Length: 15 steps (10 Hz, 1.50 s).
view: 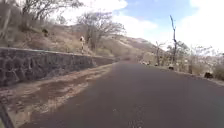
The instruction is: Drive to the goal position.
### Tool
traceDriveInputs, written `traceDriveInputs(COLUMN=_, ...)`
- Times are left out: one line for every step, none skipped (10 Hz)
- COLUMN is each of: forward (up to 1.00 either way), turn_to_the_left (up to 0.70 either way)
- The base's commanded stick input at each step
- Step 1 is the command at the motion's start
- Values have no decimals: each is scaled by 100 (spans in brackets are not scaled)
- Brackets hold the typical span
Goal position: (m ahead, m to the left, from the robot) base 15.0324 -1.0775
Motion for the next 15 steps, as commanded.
traceDriveInputs(forward=70, turn_to_the_left=0)
traceDriveInputs(forward=70, turn_to_the_left=0)
traceDriveInputs(forward=70, turn_to_the_left=0)
traceDriveInputs(forward=70, turn_to_the_left=0)
traceDriveInputs(forward=70, turn_to_the_left=0)
traceDriveInputs(forward=70, turn_to_the_left=0)
traceDriveInputs(forward=70, turn_to_the_left=0)
traceDriveInputs(forward=70, turn_to_the_left=0)
traceDriveInputs(forward=70, turn_to_the_left=0)
traceDriveInputs(forward=70, turn_to_the_left=0)
traceDriveInputs(forward=70, turn_to_the_left=0)
traceDriveInputs(forward=70, turn_to_the_left=0)
traceDriveInputs(forward=70, turn_to_the_left=0)
traceDriveInputs(forward=70, turn_to_the_left=0)
traceDriveInputs(forward=70, turn_to_the_left=0)
